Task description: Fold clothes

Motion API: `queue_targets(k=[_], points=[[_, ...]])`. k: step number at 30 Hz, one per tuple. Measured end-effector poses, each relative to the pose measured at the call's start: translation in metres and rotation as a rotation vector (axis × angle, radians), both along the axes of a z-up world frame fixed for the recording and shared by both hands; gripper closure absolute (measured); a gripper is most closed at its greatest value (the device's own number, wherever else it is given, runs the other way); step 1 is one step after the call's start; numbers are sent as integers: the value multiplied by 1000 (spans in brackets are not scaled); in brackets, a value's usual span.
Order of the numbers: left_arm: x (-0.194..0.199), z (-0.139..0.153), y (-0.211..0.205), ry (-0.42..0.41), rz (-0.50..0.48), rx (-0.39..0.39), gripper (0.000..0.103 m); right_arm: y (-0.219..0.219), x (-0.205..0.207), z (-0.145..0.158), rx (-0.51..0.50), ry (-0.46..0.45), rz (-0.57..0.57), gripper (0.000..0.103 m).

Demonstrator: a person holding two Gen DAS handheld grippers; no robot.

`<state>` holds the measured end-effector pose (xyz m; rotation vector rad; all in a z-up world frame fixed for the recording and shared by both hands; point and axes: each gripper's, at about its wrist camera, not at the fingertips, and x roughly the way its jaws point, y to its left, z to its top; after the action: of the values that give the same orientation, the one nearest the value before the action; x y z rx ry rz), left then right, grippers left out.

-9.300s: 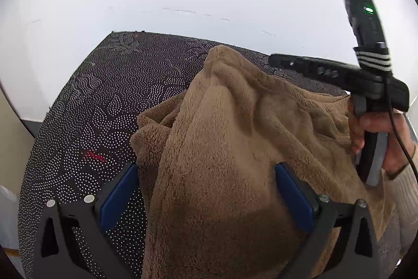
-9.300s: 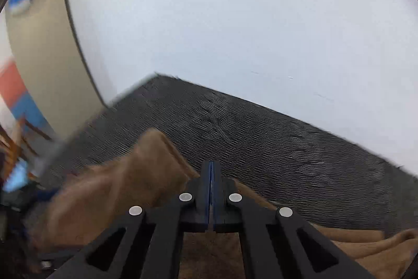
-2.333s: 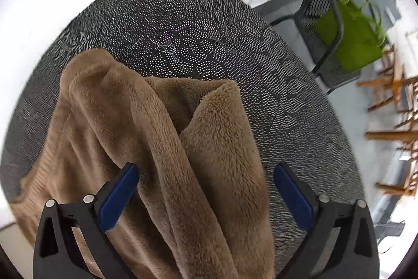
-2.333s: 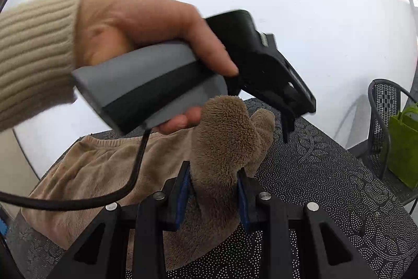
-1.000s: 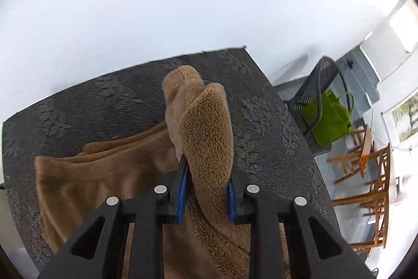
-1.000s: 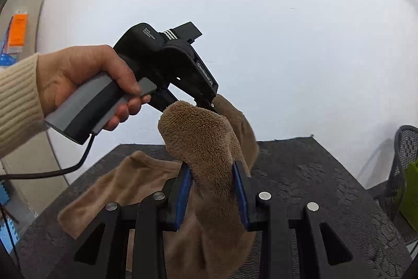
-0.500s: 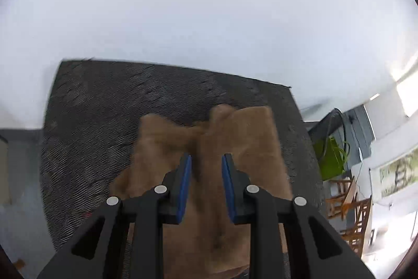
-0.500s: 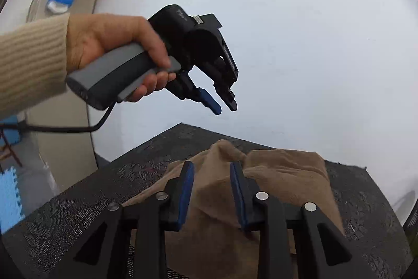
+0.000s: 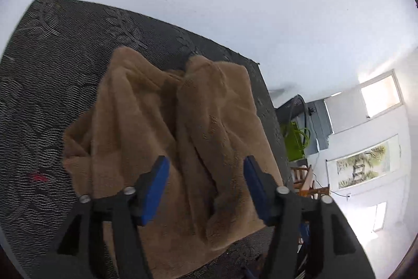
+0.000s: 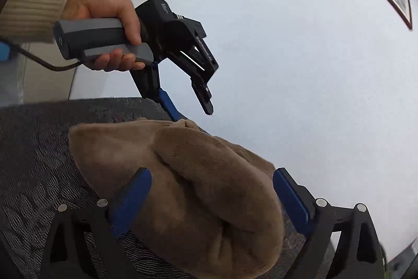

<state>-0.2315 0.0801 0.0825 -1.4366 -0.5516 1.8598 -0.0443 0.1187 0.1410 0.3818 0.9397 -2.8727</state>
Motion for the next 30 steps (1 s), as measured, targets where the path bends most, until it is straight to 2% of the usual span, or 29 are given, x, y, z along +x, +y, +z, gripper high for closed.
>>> queue_targets(k=[3, 7, 10, 13, 14, 15, 16, 17, 18, 20, 27, 30], points=[[2, -2, 12, -4, -12, -17, 33, -6, -11, -6, 147, 10, 41, 7], [7, 0, 14, -4, -9, -34, 26, -25, -35, -24, 330, -21, 84, 7], [7, -2, 9, -6, 6, -44, 24, -38, -55, -34, 415, -33, 90, 7], [5, -8, 6, -15, 22, -51, 24, -48, -73, -33, 409, -74, 84, 8], [5, -10, 4, -21, 26, -47, 24, -51, -78, -34, 410, -99, 86, 13], [4, -13, 3, -27, 30, -44, 24, -54, -83, -35, 409, -125, 91, 28], [3, -16, 3, -35, 31, -38, 23, -56, -86, -36, 403, -150, 92, 38], [2, -19, 2, -43, 33, -32, 23, -58, -88, -37, 394, -165, 83, 60], [1, -22, 3, -53, 33, -26, 23, -58, -90, -38, 383, -188, 78, 71], [-1, -27, 5, -71, 30, -12, 23, -57, -87, -36, 351, -186, 73, 78], [-8, -34, 14, -116, 25, 131, 19, -8, -65, 26, -16, -86, -41, 80], [-15, -35, 23, -134, 40, 199, 10, 6, -64, 41, -74, -83, -67, 80]])
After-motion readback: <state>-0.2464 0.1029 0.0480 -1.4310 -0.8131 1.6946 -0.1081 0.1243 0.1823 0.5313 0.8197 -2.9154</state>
